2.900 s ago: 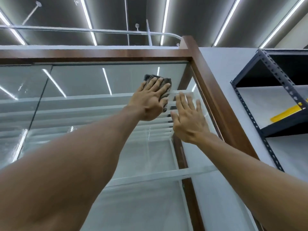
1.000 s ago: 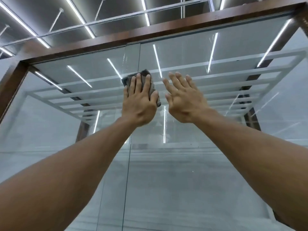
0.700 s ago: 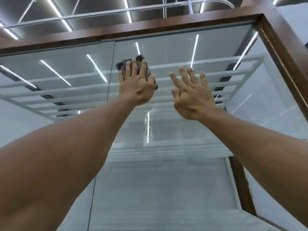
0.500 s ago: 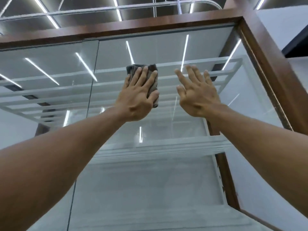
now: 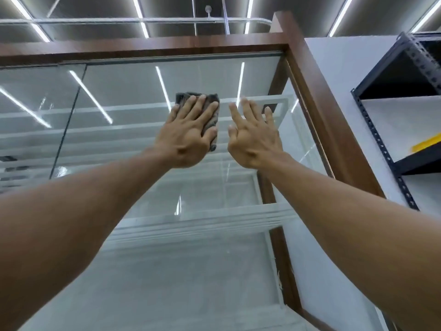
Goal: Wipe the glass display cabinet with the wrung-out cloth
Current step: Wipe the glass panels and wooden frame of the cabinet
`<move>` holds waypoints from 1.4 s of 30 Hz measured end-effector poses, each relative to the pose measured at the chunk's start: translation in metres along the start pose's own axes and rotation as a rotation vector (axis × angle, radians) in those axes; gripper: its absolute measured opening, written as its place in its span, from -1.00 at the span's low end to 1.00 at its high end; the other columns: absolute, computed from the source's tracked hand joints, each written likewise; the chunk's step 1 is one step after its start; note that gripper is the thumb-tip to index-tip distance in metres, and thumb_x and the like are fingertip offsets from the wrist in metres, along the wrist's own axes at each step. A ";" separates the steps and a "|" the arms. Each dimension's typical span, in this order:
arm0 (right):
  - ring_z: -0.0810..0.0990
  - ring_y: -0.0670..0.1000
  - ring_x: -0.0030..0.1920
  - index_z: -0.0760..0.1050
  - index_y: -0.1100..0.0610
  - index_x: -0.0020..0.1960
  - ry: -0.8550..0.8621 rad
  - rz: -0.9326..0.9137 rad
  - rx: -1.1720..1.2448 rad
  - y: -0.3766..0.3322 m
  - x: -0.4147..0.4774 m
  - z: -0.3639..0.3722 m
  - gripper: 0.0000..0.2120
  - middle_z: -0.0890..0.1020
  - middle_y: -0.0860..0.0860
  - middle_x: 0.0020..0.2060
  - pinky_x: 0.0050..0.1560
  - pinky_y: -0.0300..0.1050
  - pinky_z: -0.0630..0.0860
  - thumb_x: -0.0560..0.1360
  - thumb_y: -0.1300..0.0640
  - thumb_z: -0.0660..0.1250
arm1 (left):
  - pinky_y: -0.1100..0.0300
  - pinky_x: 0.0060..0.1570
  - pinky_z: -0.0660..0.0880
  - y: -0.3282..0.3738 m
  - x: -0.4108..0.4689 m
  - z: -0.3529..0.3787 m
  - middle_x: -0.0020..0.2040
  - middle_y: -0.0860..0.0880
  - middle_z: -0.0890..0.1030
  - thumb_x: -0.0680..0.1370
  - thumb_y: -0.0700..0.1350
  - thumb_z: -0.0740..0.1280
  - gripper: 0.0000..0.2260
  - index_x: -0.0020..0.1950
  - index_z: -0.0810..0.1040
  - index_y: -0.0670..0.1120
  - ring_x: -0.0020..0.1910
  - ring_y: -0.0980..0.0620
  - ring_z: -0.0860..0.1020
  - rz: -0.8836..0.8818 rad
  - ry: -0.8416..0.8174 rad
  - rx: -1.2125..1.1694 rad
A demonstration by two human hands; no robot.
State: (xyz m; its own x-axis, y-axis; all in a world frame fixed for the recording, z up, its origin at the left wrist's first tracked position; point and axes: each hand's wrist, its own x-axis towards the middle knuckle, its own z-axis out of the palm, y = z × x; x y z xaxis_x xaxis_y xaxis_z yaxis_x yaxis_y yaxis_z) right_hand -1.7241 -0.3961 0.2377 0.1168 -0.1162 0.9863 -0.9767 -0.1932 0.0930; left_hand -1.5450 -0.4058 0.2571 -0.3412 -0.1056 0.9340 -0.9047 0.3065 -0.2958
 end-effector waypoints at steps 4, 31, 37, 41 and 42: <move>-0.20 0.08 0.66 -0.11 0.04 0.69 0.023 0.058 0.024 0.035 -0.003 -0.009 -0.44 -0.11 0.09 0.68 0.64 0.11 -0.26 0.72 -0.01 -0.08 | -0.08 0.62 -0.32 0.055 0.053 0.003 0.70 -0.04 -0.23 0.73 0.13 -0.07 -0.44 0.70 -0.16 0.05 0.67 -0.03 -0.28 -0.100 -0.014 -0.035; -0.18 0.03 0.66 0.05 -0.10 0.65 0.054 -0.021 0.156 0.087 -0.112 -0.009 -0.45 -0.02 0.09 0.67 0.65 0.03 -0.25 0.66 -0.05 -0.10 | 0.02 0.61 -0.31 0.085 0.033 0.011 0.70 0.03 -0.17 0.74 0.13 -0.07 -0.46 0.70 -0.11 0.08 0.67 0.06 -0.24 0.243 -0.061 0.001; -0.22 0.04 0.66 -0.12 0.16 0.67 0.025 0.097 0.052 0.044 -0.097 0.000 -0.34 -0.11 0.11 0.67 0.63 0.13 -0.31 0.61 -0.05 -0.19 | 0.00 0.63 -0.29 0.029 0.000 0.000 0.70 0.03 -0.18 0.73 0.15 -0.07 -0.45 0.70 -0.13 0.09 0.67 0.06 -0.24 0.206 -0.052 -0.004; -0.21 0.06 0.66 -0.17 0.20 0.66 -0.008 0.050 0.033 -0.012 -0.070 0.010 -0.29 -0.14 0.13 0.67 0.62 0.12 -0.32 0.60 -0.08 -0.17 | 0.03 0.62 -0.31 -0.009 -0.023 -0.006 0.70 0.03 -0.17 0.73 0.15 -0.03 -0.45 0.70 -0.12 0.10 0.67 0.06 -0.25 0.162 -0.032 -0.005; -0.21 0.07 0.66 -0.17 0.21 0.66 -0.013 0.025 0.024 -0.027 -0.063 0.014 -0.29 -0.13 0.13 0.67 0.62 0.13 -0.32 0.60 -0.08 -0.16 | 0.03 0.62 -0.31 -0.019 -0.028 -0.008 0.70 0.03 -0.17 0.73 0.15 -0.03 -0.44 0.70 -0.11 0.10 0.67 0.06 -0.24 0.147 -0.026 -0.003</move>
State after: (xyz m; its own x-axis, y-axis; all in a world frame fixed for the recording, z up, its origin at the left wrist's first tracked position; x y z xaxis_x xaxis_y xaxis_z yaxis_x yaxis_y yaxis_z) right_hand -1.7022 -0.3967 0.1715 0.0945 -0.1343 0.9864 -0.9748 -0.2136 0.0643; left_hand -1.5166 -0.4013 0.2382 -0.4764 -0.0836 0.8752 -0.8439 0.3229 -0.4285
